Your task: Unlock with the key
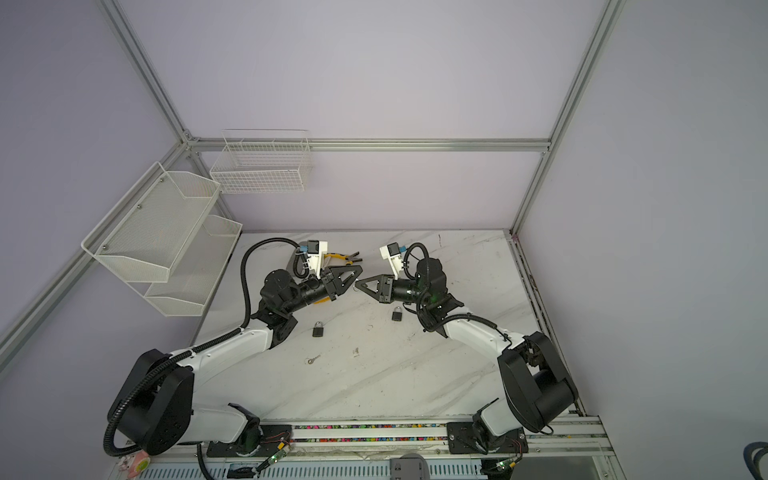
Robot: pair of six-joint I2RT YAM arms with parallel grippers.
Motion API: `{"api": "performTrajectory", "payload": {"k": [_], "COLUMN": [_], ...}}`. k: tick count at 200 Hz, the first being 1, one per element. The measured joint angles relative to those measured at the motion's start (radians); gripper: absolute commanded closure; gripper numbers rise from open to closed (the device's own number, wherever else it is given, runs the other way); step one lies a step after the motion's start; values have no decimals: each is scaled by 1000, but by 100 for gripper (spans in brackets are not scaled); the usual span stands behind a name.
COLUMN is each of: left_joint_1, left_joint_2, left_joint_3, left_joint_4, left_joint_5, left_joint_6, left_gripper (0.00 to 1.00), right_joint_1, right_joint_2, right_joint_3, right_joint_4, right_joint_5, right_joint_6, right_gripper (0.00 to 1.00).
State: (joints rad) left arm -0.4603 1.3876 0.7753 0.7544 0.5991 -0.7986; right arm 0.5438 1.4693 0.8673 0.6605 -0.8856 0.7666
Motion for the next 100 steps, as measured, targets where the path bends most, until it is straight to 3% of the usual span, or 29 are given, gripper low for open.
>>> {"api": "performTrajectory", "payload": {"k": [35, 100], "left_joint_1": [0, -15], "left_joint_2": [-4, -98], "left_joint_3": [8, 17], "left_joint_4": [-13, -319], "left_joint_5": [-20, -227], "left_joint_6": [-16, 8], "left_gripper": [25, 15], "right_joint_1": [-27, -114], "right_joint_2": [-52, -164], "right_joint_3": [-38, -63], "right_joint_4": [-15, -249], "right_joint_5": [20, 108], "right_joint_6": [6, -60], "right_gripper": [100, 100]}}
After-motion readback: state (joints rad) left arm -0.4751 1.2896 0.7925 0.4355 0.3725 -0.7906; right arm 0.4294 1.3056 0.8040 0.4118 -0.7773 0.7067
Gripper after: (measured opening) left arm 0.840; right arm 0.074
